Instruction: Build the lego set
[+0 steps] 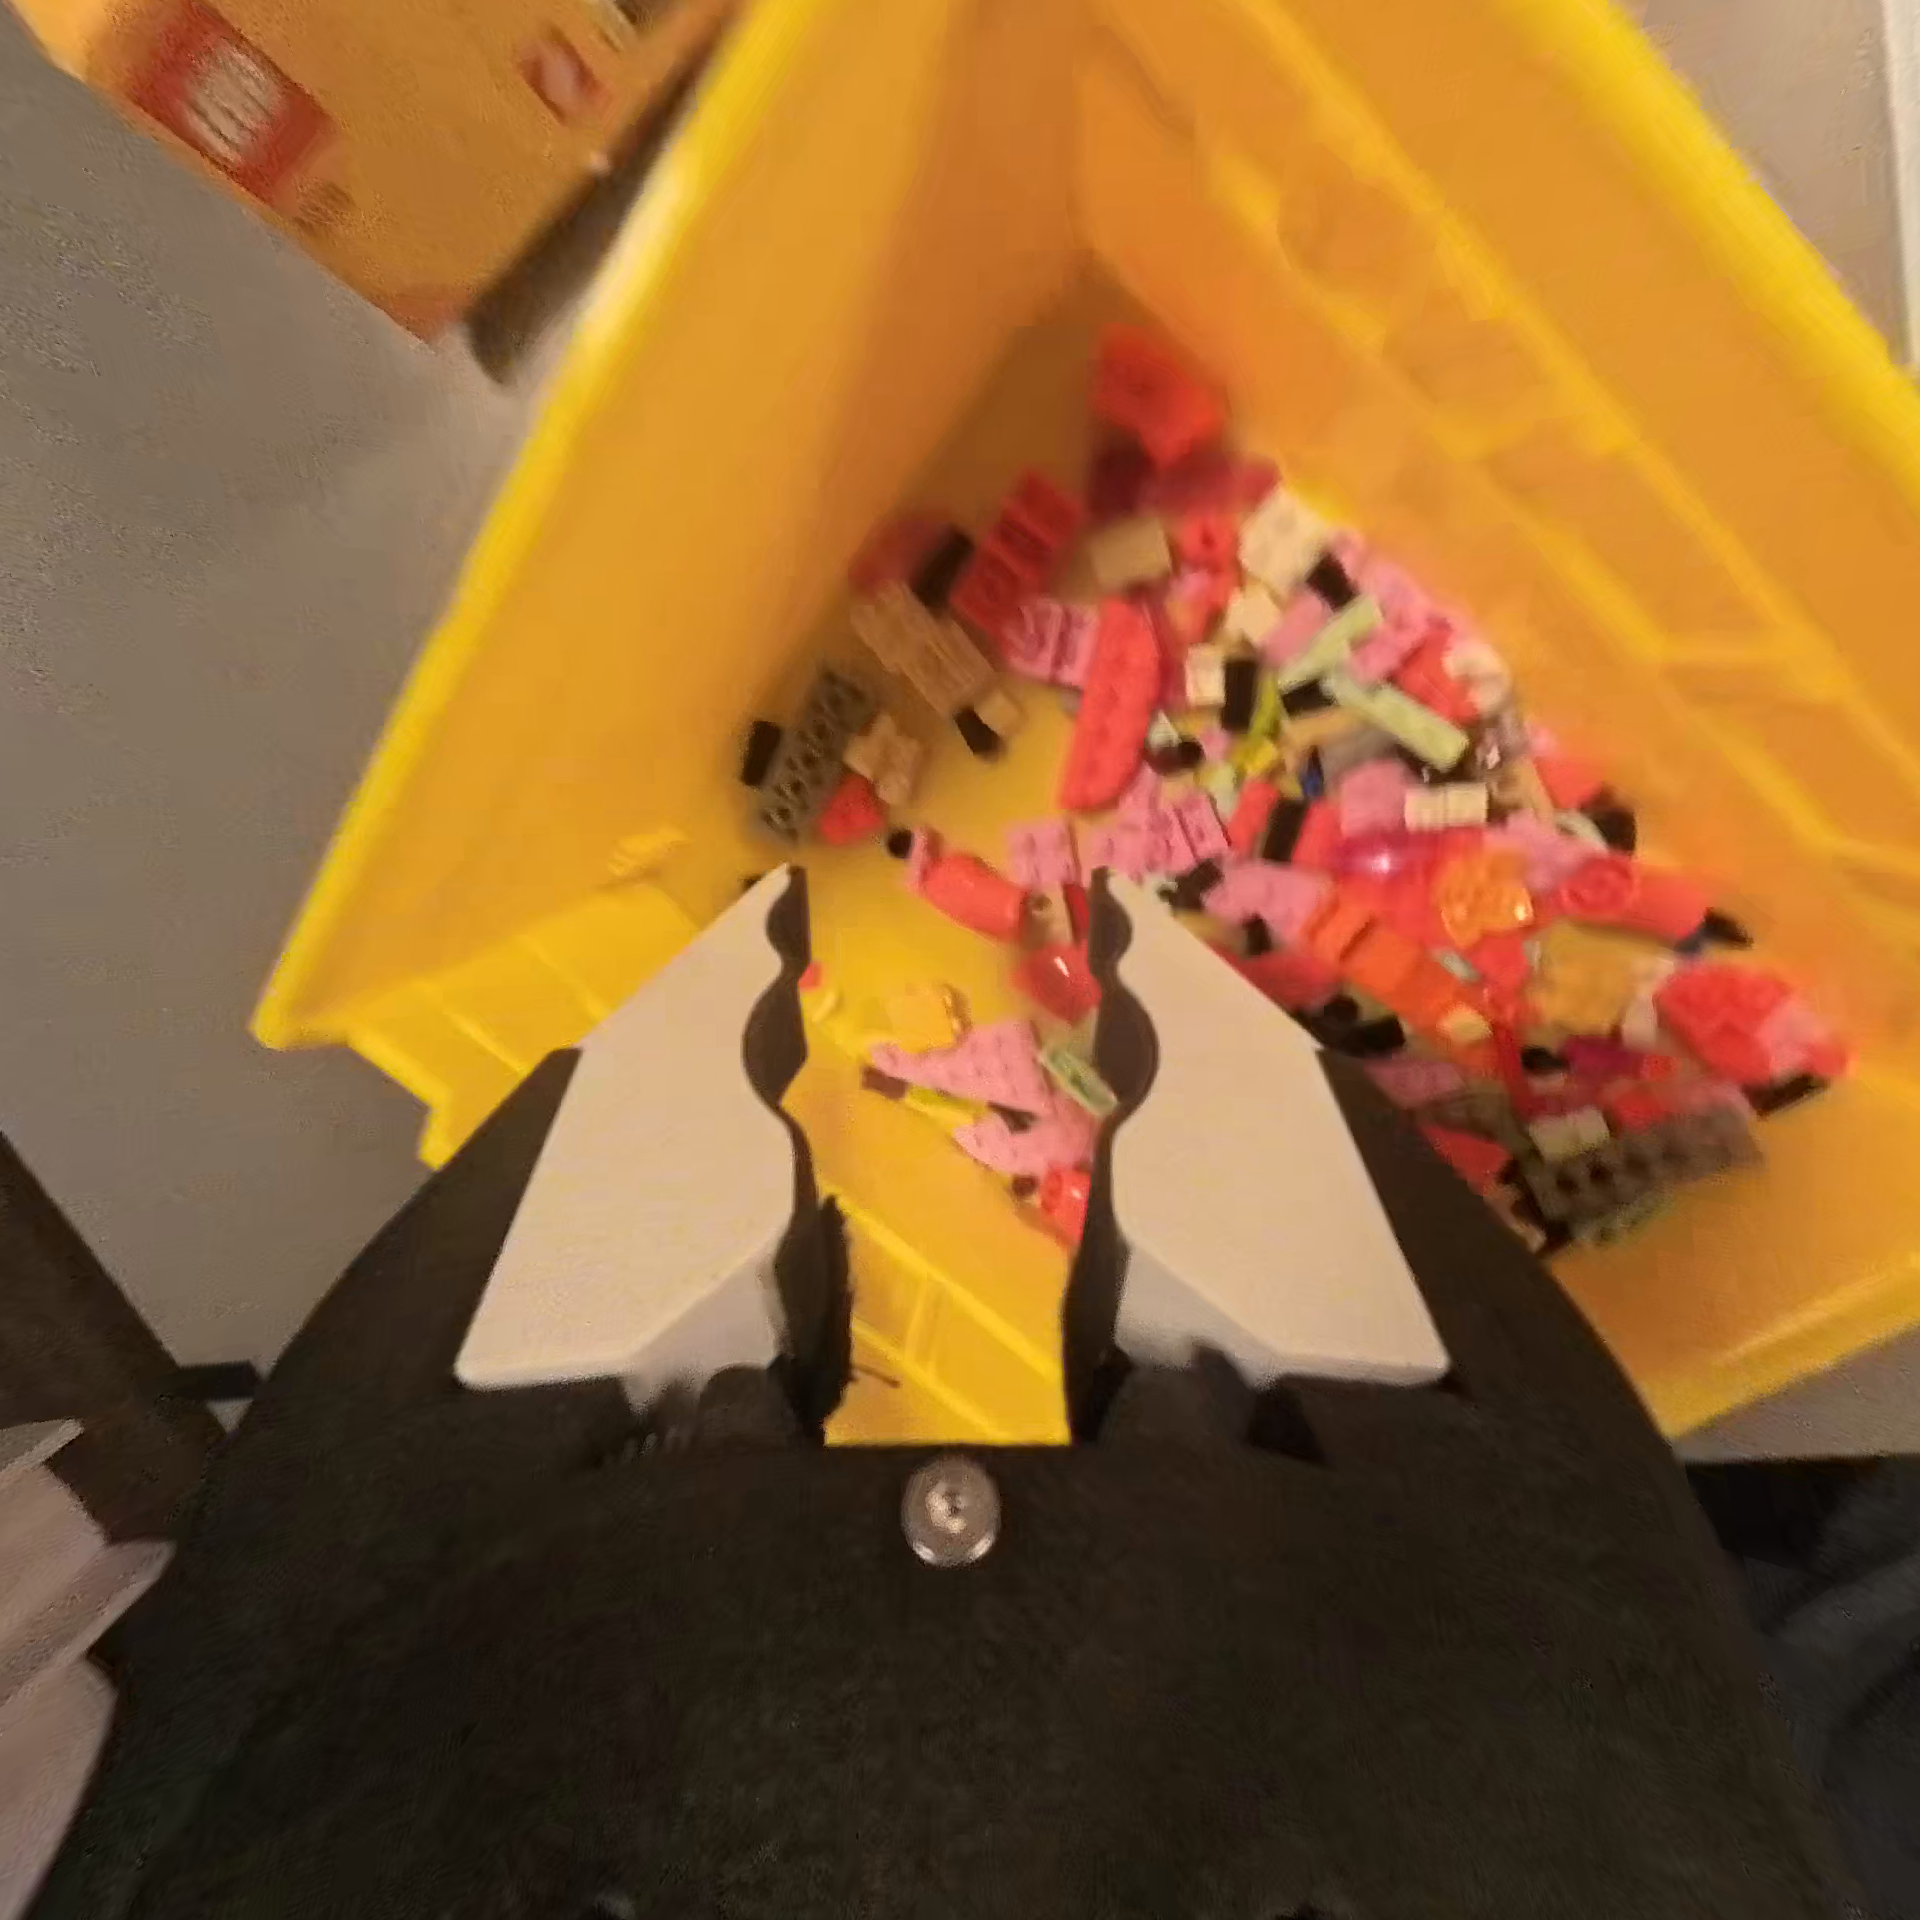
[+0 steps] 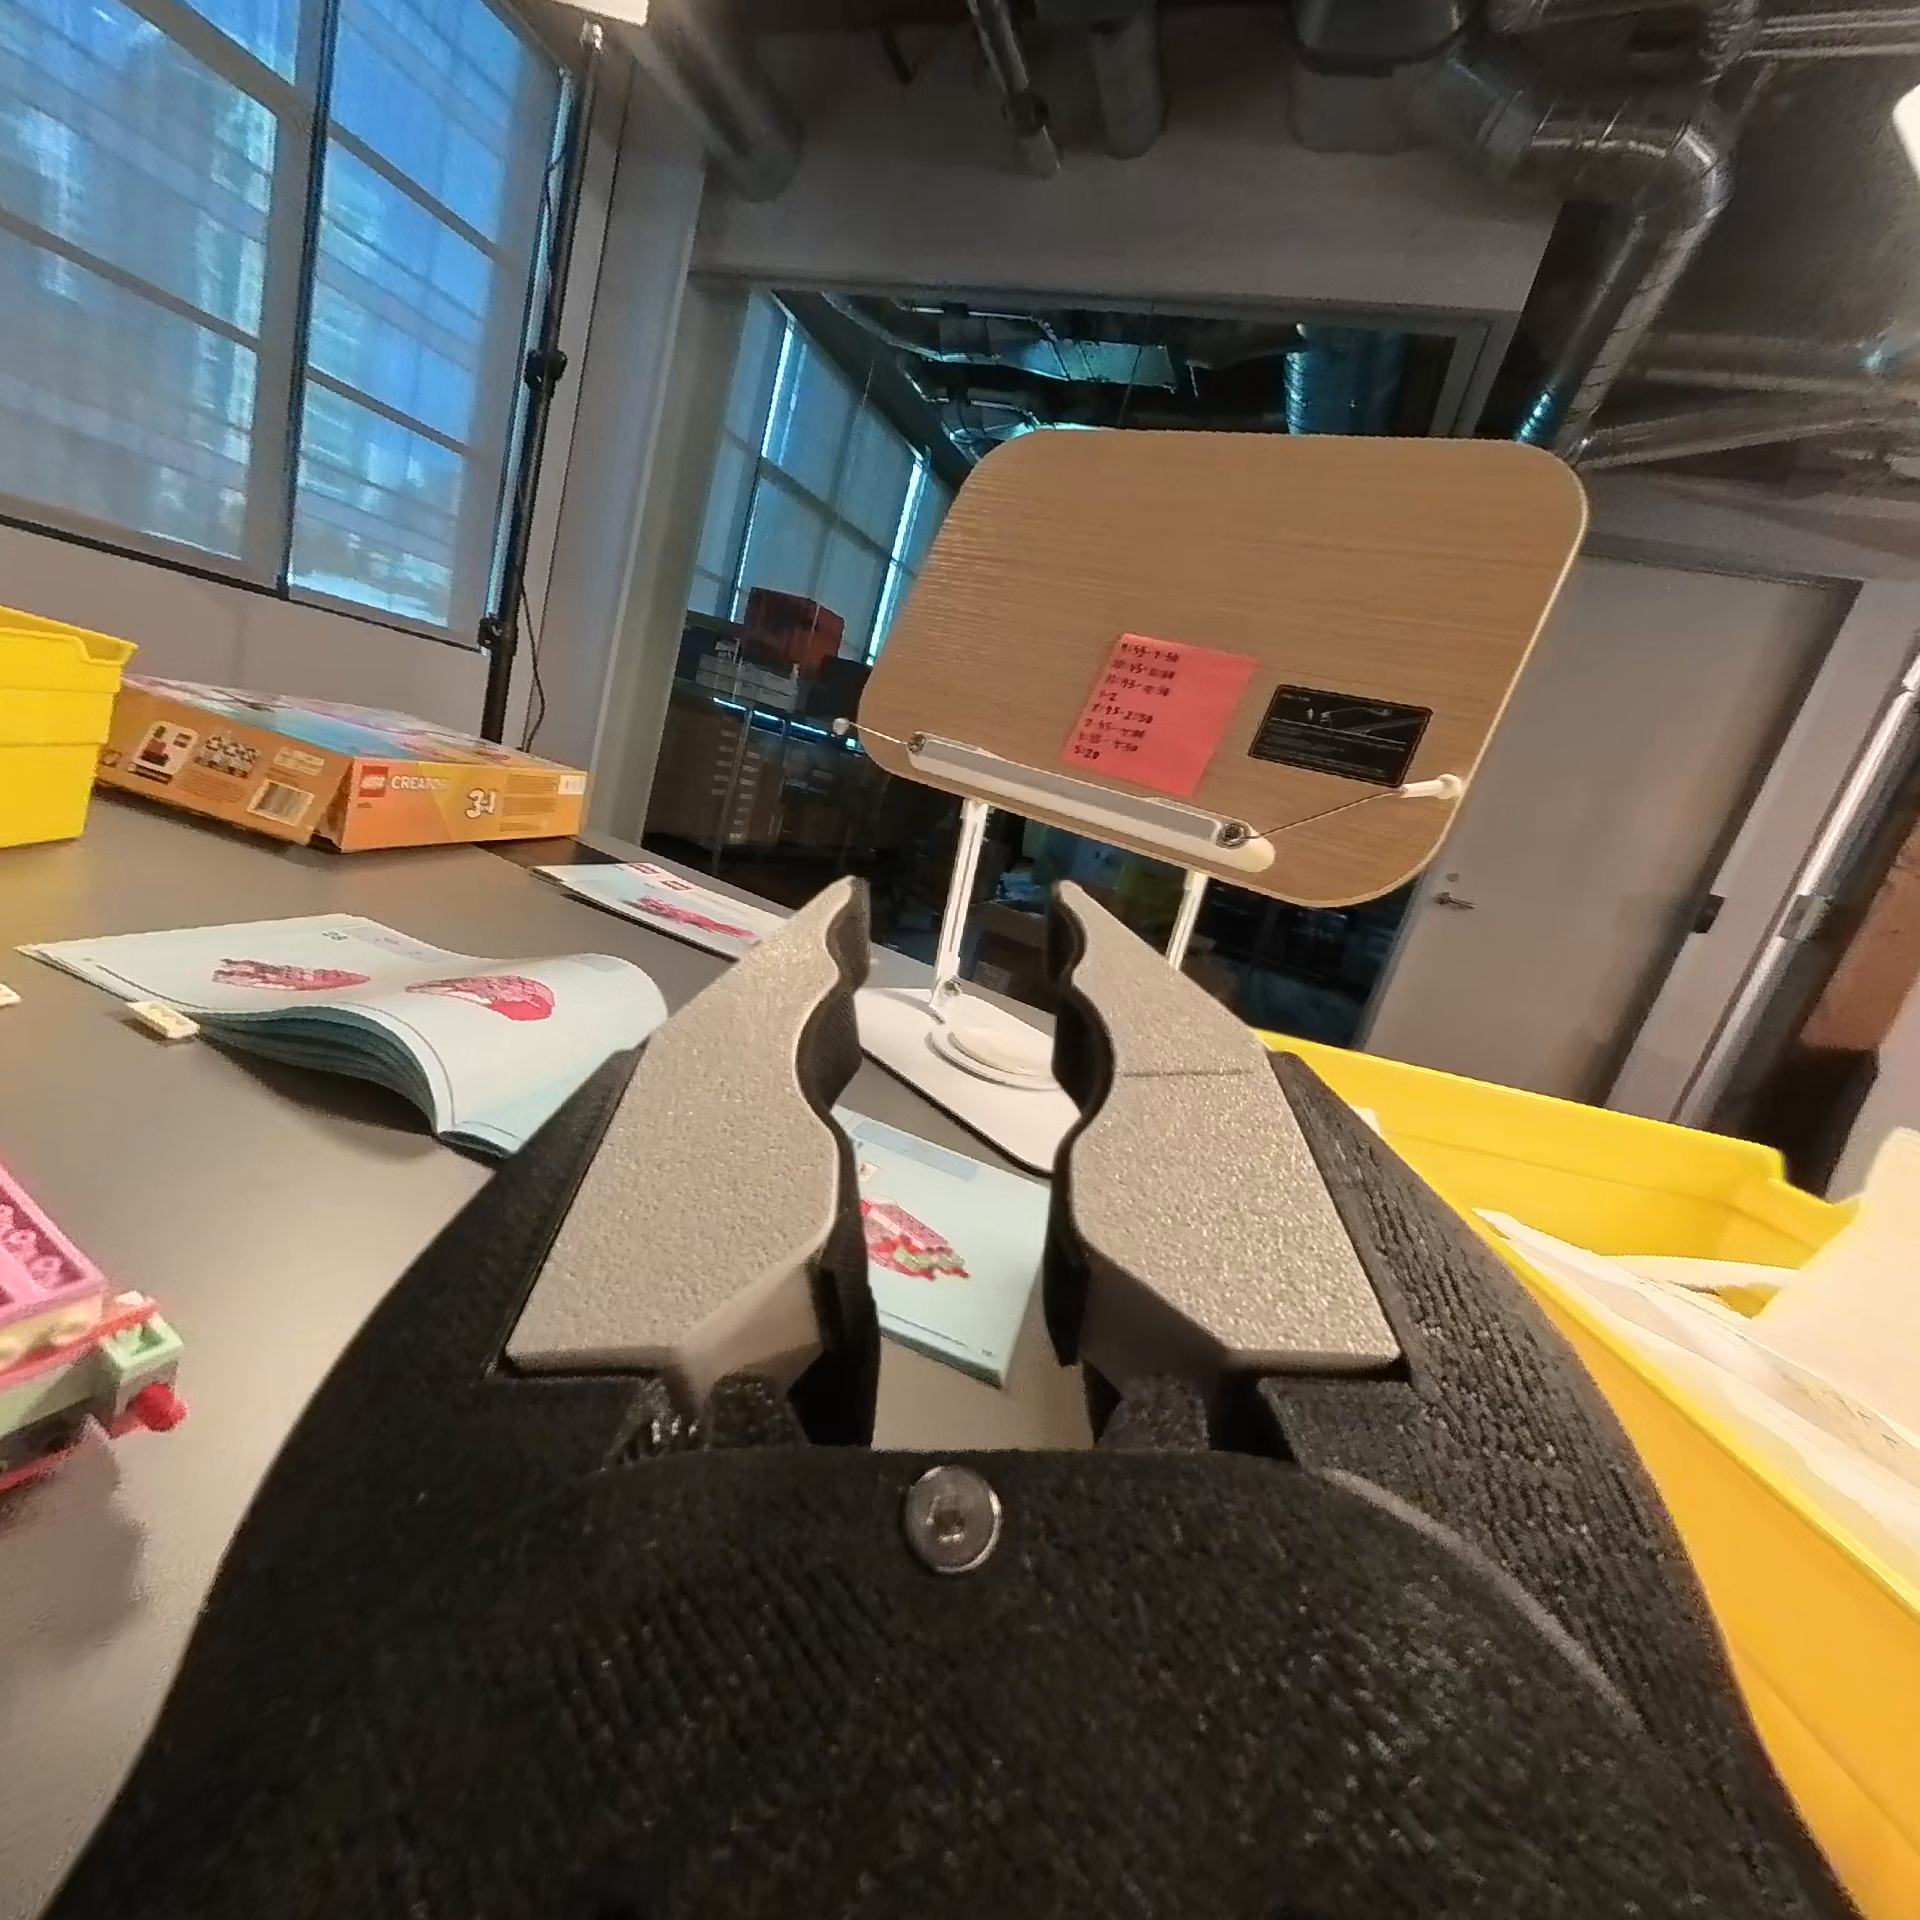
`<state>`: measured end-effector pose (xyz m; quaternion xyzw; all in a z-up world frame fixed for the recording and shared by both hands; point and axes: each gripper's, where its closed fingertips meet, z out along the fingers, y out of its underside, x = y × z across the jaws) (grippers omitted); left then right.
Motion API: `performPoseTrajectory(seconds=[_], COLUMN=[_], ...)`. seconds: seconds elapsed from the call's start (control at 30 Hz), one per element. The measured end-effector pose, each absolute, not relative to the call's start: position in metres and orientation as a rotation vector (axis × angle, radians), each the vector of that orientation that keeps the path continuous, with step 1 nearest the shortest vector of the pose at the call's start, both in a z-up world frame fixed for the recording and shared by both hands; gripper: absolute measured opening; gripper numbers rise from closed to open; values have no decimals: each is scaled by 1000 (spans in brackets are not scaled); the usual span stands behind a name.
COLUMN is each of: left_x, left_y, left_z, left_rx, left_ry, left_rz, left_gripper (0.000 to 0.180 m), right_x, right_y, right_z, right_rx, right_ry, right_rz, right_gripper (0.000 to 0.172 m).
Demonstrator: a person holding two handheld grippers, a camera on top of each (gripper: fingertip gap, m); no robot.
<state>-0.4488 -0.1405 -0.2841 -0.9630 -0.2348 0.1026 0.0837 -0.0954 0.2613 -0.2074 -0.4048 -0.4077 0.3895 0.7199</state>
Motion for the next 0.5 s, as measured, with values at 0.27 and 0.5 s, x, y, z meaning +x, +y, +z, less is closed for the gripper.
performPoseTrajectory(seconds=[0.27,0.5], left_x=[-456,-418], left_y=[-131,-102], left_z=[-308,-322], left_rx=[-2903,-2802], left_ry=[-840,-753], left_rz=[66,-306], left_gripper=[42,33], right_x=[-96,-95], right_y=[263,269], right_z=[-210,-211], right_rx=[-900,-927], right_ry=[-909,-895], right_rz=[828,825], right_gripper=[30,29])
